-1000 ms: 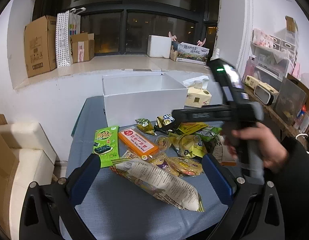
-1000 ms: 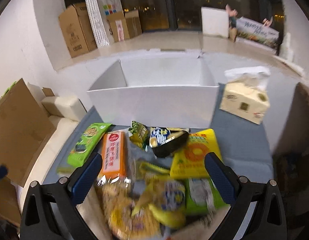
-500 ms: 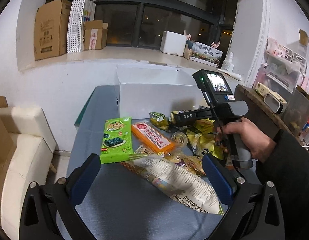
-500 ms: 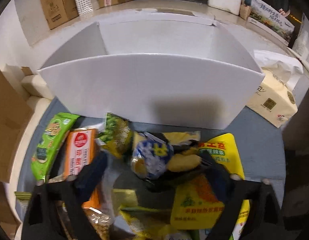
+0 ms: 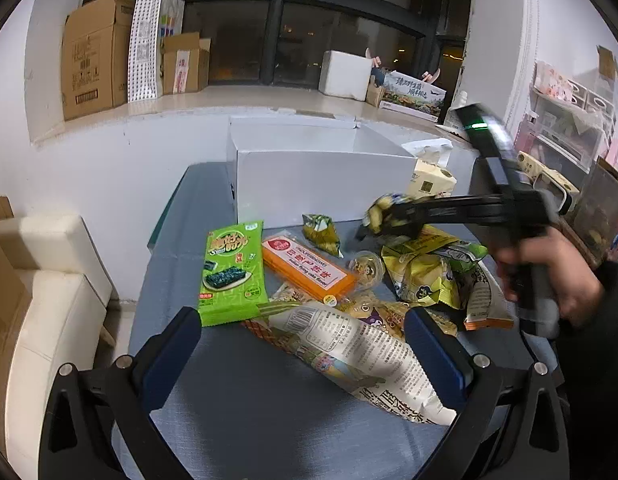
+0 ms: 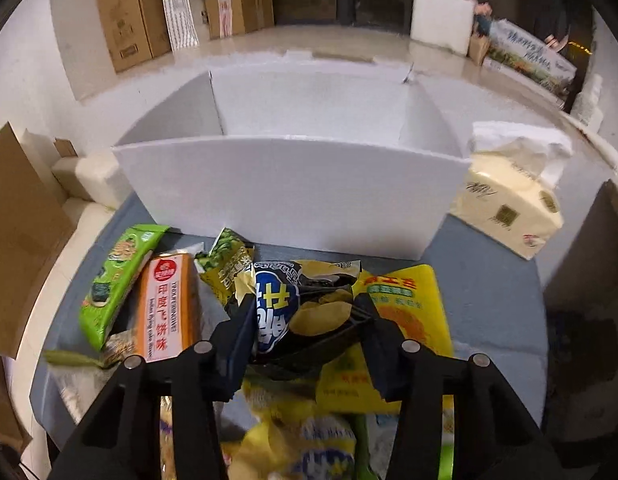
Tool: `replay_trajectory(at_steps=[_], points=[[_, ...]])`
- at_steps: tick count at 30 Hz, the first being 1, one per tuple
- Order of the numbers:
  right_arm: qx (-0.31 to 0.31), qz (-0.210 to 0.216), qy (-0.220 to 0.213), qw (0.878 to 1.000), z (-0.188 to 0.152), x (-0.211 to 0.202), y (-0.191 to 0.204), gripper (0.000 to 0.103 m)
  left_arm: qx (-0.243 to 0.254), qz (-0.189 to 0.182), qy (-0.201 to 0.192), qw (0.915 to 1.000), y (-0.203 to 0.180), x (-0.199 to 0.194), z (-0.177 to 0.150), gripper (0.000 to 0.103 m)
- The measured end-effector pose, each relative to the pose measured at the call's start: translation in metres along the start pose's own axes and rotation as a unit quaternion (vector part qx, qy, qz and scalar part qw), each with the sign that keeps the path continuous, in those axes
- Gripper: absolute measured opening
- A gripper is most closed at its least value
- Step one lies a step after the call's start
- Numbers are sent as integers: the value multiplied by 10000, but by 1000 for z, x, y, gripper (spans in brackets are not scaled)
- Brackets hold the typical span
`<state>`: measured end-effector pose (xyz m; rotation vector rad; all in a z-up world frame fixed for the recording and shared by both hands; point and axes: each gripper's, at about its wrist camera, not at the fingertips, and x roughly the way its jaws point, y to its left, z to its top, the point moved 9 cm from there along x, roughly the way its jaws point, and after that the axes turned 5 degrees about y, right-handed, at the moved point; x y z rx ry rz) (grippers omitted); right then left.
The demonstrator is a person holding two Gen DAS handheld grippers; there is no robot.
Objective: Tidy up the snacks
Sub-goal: 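Grasp the blue-and-yellow chip bag with the right gripper while the left gripper approaches the green seaweed packet, then carry the seaweed packet and chip bag into the white box with both grippers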
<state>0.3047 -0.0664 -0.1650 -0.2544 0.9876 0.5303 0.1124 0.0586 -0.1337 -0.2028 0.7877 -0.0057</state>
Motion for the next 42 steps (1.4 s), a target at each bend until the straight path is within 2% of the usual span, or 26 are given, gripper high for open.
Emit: replay_trajectory(at_steps=[2,5,10,12,17,22,24,26,27,28,29,34,39,42], points=[[72,63,-220,9997,-1,-19,-3,52,-51,-301,218,9993,1,7,1,103],[216,195,-640,9975,-12,-56,-11,52,-31,49,193,9998,14,11,7,103],[441,412,-1137,9917,-28,-104,-19,52,-139,214,361,9990,40,34,21,103],[465,467,-1230,9902,-36,-117,-20,52,-246,443,460,9977,52,51,30,103],[548,592,-1390,9870,-53,-132,-15,52,-247,525,973,9936,69,104,39,103],[377,662,-1404,9872,-67,-138,-4,52,-409,821,1578,9832,94,157,32,103],[367,703,-1351,9877,-71,-136,-1,52,-530,788,1674,9813,99,169,28,103],[382,752,-1320,9877,-74,-135,1,52,-615,737,1585,9827,103,170,28,101],[390,767,-1323,9875,-75,-134,1,52,-611,793,1558,9827,104,170,28,91],[396,765,-1321,9875,-75,-134,1,52,-593,896,1526,9824,107,168,28,75],[401,732,-1313,9878,-75,-132,0,52,-535,1046,1528,9812,109,166,28,71],[364,736,-1279,9884,-74,-129,5,52,-699,742,1457,9841,111,158,27,71],[368,726,-1306,9881,-72,-127,6,52,-553,498,932,9929,99,122,35,70],[398,743,-1330,9875,-64,-125,5,52,-345,302,592,9972,82,92,55,70]])
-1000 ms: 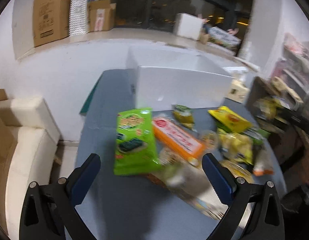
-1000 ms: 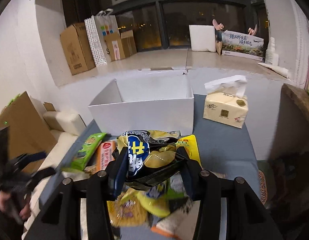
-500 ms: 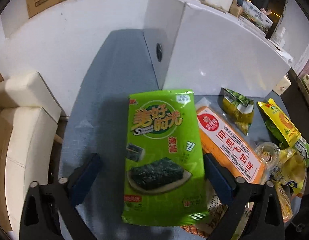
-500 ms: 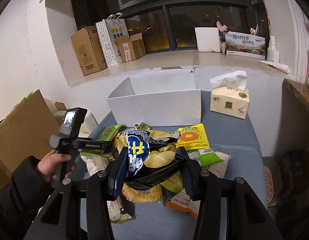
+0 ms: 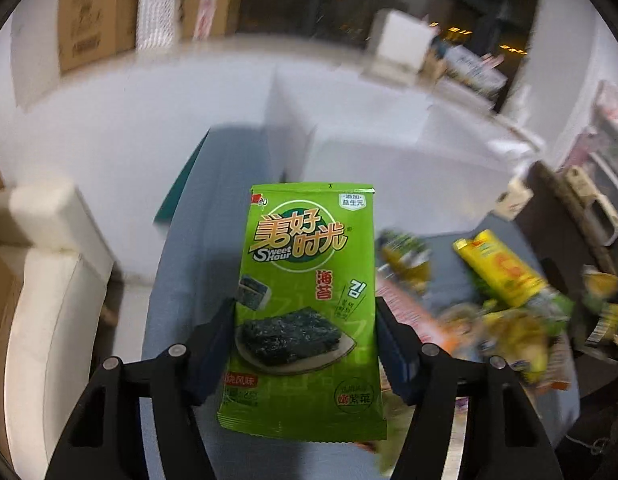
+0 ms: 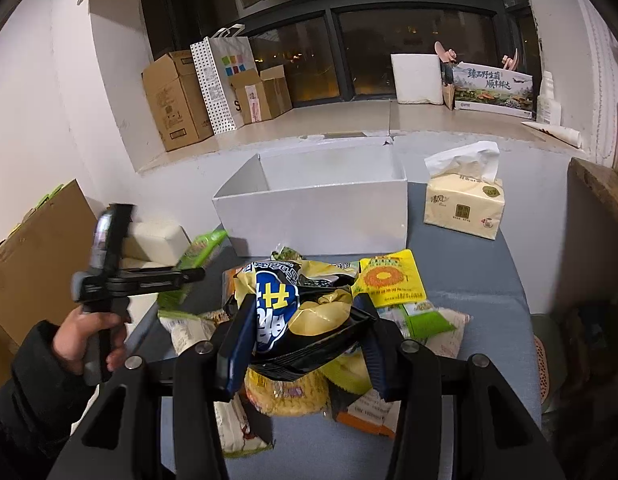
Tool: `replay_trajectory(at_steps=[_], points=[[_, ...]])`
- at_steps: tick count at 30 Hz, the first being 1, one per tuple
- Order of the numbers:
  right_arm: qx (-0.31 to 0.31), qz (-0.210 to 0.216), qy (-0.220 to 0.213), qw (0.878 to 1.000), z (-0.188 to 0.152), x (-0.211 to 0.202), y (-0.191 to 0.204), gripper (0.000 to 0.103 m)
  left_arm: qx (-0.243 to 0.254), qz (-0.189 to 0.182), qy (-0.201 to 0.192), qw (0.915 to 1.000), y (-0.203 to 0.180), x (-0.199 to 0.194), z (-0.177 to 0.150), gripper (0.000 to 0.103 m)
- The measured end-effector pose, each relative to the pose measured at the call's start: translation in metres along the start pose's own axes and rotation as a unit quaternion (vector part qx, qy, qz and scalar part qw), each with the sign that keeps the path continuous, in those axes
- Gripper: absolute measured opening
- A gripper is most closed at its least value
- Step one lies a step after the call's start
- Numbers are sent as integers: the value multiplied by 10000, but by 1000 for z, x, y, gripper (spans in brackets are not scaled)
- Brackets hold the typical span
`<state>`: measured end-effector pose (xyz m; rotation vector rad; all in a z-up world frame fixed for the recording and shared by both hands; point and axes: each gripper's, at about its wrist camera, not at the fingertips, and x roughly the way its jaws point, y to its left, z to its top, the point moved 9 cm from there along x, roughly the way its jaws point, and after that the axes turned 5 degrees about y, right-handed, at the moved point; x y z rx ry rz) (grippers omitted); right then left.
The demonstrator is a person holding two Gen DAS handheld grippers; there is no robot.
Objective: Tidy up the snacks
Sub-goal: 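Carry the seaweed packet and chip bag into the white box with both grippers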
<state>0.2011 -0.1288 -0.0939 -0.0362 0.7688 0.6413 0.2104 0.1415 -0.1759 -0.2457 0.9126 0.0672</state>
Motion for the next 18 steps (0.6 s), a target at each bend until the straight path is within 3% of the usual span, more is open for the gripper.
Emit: replay_trajectory(at_steps=[3,8,13,18], points=[[8,13,-26,10000,16,6,0,52,76,-149,-307,9994,-13,-22,23,70],[87,-42,-130,9999,67,22,-5,52,229,-155,-452,9986,-34,-30,69,71],[147,-201,-217,9995,128,47,-15,52,215,-210,-456,9985,-55,-12,124,71],[179,-491,64,9986,172,95,-33,52,182,-36,-274,9995,-59,15,165,71]])
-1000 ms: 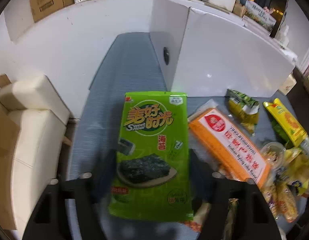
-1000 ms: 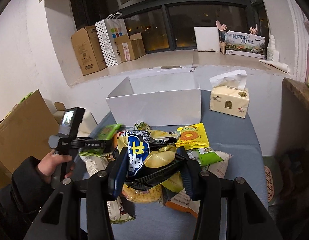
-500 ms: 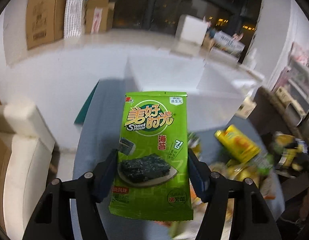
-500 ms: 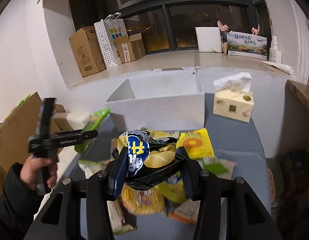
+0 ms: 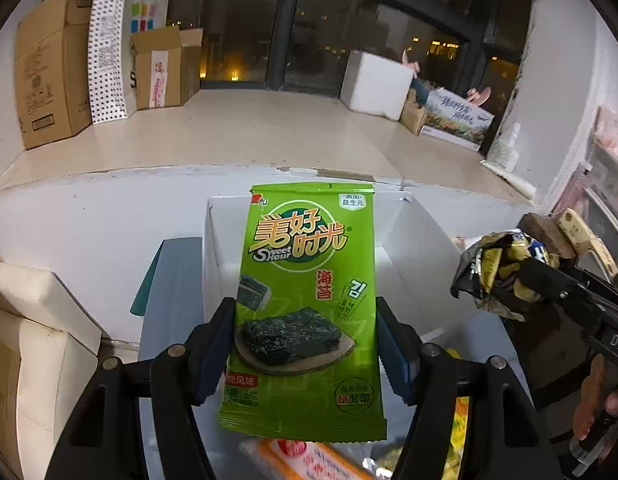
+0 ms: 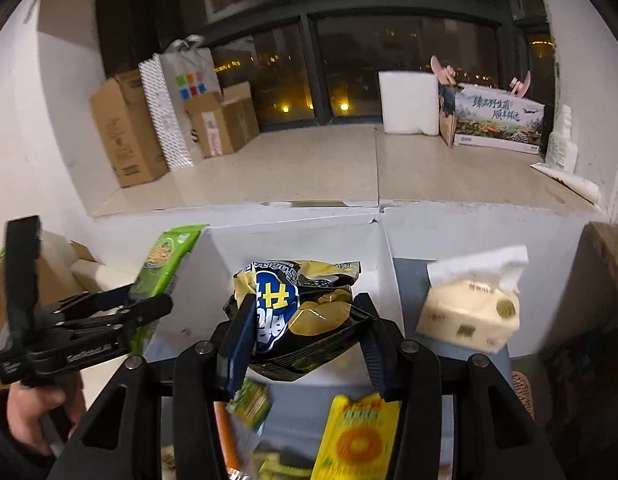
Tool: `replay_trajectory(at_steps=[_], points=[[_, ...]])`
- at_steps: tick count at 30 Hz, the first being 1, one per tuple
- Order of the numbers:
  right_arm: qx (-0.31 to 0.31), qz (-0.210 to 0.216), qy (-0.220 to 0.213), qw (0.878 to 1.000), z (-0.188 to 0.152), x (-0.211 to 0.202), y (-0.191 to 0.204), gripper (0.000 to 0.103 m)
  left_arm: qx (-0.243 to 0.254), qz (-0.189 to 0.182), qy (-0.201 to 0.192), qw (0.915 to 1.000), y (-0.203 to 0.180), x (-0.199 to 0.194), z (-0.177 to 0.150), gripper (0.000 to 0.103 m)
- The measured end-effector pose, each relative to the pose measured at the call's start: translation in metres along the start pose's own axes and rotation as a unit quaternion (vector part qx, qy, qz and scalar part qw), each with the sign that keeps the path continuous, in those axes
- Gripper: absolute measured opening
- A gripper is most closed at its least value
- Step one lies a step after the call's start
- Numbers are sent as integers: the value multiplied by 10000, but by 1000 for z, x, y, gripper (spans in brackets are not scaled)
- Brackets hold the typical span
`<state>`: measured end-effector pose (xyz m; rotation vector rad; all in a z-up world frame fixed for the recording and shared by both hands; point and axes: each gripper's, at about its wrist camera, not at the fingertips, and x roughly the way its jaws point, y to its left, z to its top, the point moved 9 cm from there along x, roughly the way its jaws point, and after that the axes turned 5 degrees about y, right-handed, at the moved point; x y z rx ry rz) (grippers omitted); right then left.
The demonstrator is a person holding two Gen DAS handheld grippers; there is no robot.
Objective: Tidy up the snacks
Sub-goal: 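Carry the seaweed packet and chip bag into the white box with both grippers, then grasp the yellow bean-noodle pouch with the right gripper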
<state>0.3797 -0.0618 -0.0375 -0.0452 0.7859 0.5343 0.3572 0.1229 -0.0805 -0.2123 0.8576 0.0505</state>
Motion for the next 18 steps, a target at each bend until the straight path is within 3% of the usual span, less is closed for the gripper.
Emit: replay_trajectory(at_steps=[3,5,6,8,12,18], points=[[108,-132,143,9998,13,24,-12,53,36,180,59,9998,3,19,15,74],[165,-227,165,9995,19,39,-22,58,30,388,169,9991,10,31,20,88],[202,-237,232,9992,20,48,-27,71,-13,442,258,9987,13,37,18,101],[336,-203,387,9985,19,59,-34,95,-142,400,421,9982,19,45,13,103],[737,-61,303,9968,16,60,-46,103,-288,118,600,9977,23,49,2,103],[794,81,180,9966,9,46,-46,103,-264,19,362,9990,20,23,-6,103]])
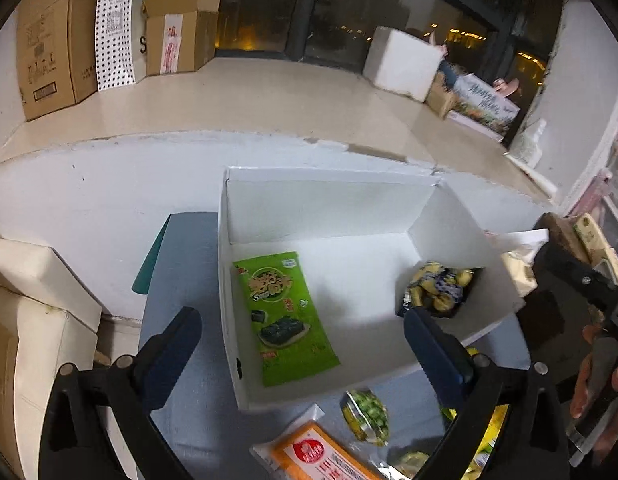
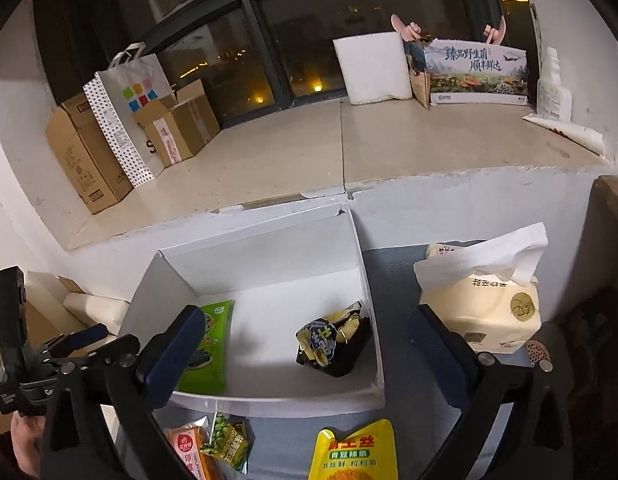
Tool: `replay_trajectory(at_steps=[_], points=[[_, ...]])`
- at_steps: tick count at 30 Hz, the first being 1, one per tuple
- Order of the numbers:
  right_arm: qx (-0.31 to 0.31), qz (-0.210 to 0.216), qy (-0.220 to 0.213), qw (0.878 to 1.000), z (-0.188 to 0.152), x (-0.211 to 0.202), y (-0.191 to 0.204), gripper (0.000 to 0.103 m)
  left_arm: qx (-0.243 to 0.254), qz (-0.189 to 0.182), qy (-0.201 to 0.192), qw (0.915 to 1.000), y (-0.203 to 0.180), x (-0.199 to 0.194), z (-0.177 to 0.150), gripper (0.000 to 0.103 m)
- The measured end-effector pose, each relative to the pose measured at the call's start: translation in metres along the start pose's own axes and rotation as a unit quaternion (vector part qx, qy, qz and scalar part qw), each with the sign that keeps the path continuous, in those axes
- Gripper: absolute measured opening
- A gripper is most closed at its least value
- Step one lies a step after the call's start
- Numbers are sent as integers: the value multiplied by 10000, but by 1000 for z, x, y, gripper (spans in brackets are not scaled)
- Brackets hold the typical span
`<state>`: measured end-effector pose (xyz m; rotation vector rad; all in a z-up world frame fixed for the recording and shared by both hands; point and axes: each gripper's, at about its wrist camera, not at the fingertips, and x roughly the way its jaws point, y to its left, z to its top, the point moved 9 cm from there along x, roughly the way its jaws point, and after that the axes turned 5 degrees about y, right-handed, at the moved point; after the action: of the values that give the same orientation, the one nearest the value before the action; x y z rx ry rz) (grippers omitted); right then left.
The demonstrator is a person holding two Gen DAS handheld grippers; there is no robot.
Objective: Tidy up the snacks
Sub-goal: 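Grasp the yellow bean-noodle pouch with the right gripper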
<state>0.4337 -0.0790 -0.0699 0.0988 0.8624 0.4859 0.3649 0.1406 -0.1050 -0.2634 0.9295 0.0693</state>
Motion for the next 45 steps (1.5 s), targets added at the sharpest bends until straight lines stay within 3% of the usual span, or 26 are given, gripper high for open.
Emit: replay_trajectory(at_steps=[4,13,16,24,30,37,40,45], points=[[-70,172,-42,9998,-9,-20,8,103,191,-240,-336,9990,-14,-43,-16,103],[-509,734,-904,9919,-62,-121,27,103,612,-332,-1066,9919,-37,-134,-87,103],[-602,911,-1142,9874,-90,-151,24,103,738,-237,-1100,9909,-42,-146,-118,103],[-531,515,-792,9941,-174,-172,-6,103,577,-478,-829,9937,-54,-142,-187,103],[-546,112,-63,9984,-204,-134,-27,103,611,-473,-641,9949,-64,-128,-210,103],[-1055,-486,703,9907,-170,-59,-23,103,551,-475,-439,9964,-61,-110,-214,103],[-1273,-570,1180,9832,-151,-16,-14,103,479,-475,-361,9971,-56,-105,-214,103],[-1391,-1077,2116,9614,-145,52,-24,103,341,-448,-335,9979,-43,-102,-213,103]])
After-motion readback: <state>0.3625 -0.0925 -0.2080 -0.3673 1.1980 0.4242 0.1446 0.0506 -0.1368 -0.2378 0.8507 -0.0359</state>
